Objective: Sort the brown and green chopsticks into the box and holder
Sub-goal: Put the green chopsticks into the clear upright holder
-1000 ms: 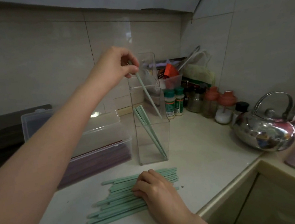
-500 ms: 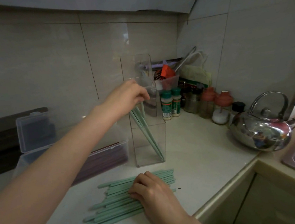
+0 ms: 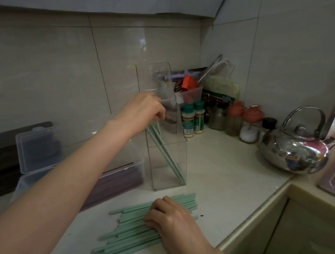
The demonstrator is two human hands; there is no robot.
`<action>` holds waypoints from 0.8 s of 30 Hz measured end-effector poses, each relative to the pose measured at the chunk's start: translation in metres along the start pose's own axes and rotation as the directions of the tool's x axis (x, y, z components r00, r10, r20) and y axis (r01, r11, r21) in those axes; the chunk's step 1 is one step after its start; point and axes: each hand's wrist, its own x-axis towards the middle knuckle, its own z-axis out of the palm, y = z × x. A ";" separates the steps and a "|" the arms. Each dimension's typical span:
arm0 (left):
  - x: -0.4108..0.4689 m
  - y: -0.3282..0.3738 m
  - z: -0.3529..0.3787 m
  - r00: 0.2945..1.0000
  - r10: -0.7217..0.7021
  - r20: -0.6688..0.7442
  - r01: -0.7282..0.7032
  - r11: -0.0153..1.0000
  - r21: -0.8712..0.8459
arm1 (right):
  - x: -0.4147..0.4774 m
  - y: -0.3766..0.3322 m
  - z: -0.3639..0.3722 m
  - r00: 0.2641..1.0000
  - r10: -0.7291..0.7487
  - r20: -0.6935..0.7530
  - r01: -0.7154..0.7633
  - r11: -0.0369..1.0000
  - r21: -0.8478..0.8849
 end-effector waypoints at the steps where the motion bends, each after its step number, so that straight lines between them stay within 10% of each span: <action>1: 0.000 0.000 -0.001 1.000 0.003 -0.010 -0.003 1.000 -0.025 | 0.000 0.000 0.000 1.000 -0.001 -0.004 0.001 1.000 0.002; 13: 0.001 -0.002 -0.009 0.979 -0.179 0.100 0.203 0.914 -0.350 | -0.001 0.001 0.000 1.000 0.012 0.010 -0.012 1.000 0.010; 24: -0.002 -0.004 0.018 0.999 -0.003 0.043 0.009 0.990 -0.142 | -0.001 0.000 -0.001 1.000 0.002 0.002 -0.002 1.000 -0.011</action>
